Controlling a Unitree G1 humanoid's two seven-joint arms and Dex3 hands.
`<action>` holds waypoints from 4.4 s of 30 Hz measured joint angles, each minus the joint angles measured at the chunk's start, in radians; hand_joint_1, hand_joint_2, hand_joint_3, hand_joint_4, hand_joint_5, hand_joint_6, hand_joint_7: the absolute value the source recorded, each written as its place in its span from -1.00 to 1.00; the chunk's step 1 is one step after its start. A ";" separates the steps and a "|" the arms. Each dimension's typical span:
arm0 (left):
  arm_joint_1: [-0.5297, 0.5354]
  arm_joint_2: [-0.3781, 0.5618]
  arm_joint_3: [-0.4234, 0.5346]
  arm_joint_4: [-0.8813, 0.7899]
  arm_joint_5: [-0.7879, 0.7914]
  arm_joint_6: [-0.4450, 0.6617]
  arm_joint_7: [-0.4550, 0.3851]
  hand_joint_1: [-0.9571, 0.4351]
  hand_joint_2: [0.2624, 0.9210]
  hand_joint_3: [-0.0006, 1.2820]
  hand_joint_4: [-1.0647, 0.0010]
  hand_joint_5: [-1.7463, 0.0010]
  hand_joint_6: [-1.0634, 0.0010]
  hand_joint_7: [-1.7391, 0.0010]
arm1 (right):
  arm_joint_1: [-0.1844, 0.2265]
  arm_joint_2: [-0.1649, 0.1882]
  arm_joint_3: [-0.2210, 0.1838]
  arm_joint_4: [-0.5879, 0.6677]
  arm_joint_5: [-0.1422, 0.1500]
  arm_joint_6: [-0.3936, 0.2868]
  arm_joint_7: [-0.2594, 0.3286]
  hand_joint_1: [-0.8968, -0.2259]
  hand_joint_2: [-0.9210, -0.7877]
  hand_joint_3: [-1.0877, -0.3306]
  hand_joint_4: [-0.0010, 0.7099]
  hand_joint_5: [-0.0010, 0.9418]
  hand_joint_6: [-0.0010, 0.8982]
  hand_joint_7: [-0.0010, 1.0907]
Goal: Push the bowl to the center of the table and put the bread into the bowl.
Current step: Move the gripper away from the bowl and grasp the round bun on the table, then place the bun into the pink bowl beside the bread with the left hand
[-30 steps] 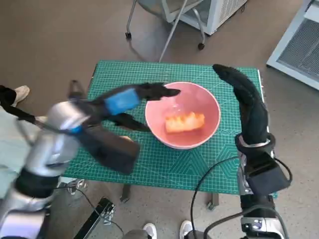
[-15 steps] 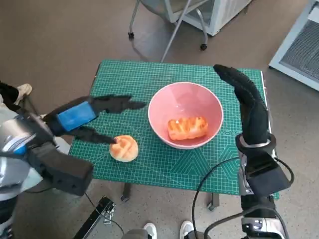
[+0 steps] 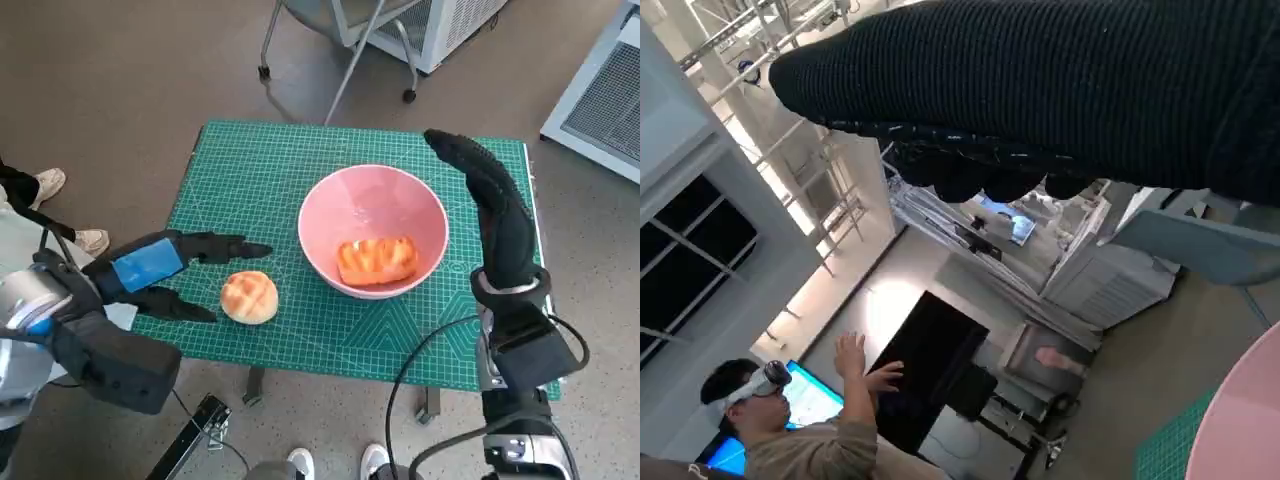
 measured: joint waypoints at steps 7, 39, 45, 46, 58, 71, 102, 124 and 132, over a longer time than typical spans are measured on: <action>-0.009 -0.008 -0.065 0.053 0.055 -0.005 -0.004 0.34 0.58 -1.00 0.34 1.00 -0.06 0.99 | -0.004 -0.003 0.000 -0.001 0.011 0.004 0.013 -0.12 -1.00 -0.39 -0.16 -0.91 -1.00 0.53; -0.203 -0.136 -0.402 0.502 0.465 -0.090 0.269 0.52 1.00 -0.61 -0.15 0.64 -0.31 0.63 | 0.007 -0.026 -0.005 -0.037 0.028 0.035 0.044 -0.15 -1.00 -0.35 -0.13 -0.89 -1.00 0.50; -0.221 -0.151 -0.427 0.568 0.535 -0.084 0.417 0.39 0.94 -0.73 -0.20 -0.15 -0.08 -0.50 | 0.009 -0.026 -0.004 -0.042 0.028 0.035 0.043 -0.14 -1.00 -0.35 -0.13 -0.89 -1.00 0.50; -0.223 -0.154 -0.428 0.575 0.539 -0.081 0.435 0.39 0.92 -0.74 -0.23 -0.15 -0.09 -0.51 | 0.009 -0.026 -0.004 -0.042 0.028 0.035 0.043 -0.14 -1.00 -0.35 -0.13 -0.89 -1.00 0.50; -0.234 -0.148 -0.363 0.524 0.470 -0.080 0.445 0.38 0.99 -0.89 -0.19 -0.44 -0.29 -0.24 | 0.010 -0.025 -0.006 -0.041 0.038 0.035 0.043 -0.13 -1.00 -0.34 -0.13 -0.88 -1.00 0.50; -0.329 -0.163 -0.144 0.364 0.278 -0.036 0.474 0.38 0.98 -0.93 -0.24 -0.29 -0.39 -0.30 | 0.009 -0.025 -0.008 -0.034 0.039 0.034 0.043 -0.15 -1.00 -0.33 -0.12 -0.88 -1.00 0.49; -0.622 -0.515 -0.344 0.724 0.297 -0.110 0.649 0.15 0.95 -0.64 0.21 0.25 0.20 -0.45 | 0.007 -0.031 -0.016 -0.011 0.058 0.015 0.047 -0.12 -1.00 -0.31 -0.14 -0.88 -1.00 0.48; -0.602 -0.517 -0.290 0.618 0.088 0.104 0.214 0.34 0.81 -1.00 0.62 0.99 0.03 0.90 | 0.014 -0.035 -0.027 0.000 0.063 -0.015 0.053 -0.13 -1.00 -0.28 -0.14 -0.90 -1.00 0.45; -0.531 -0.520 -0.156 0.524 -0.110 0.110 0.208 0.37 0.83 -0.99 0.22 0.92 -0.18 0.81 | 0.014 -0.032 -0.028 0.002 0.063 -0.018 0.053 -0.13 -1.00 -0.28 -0.14 -0.90 -1.00 0.46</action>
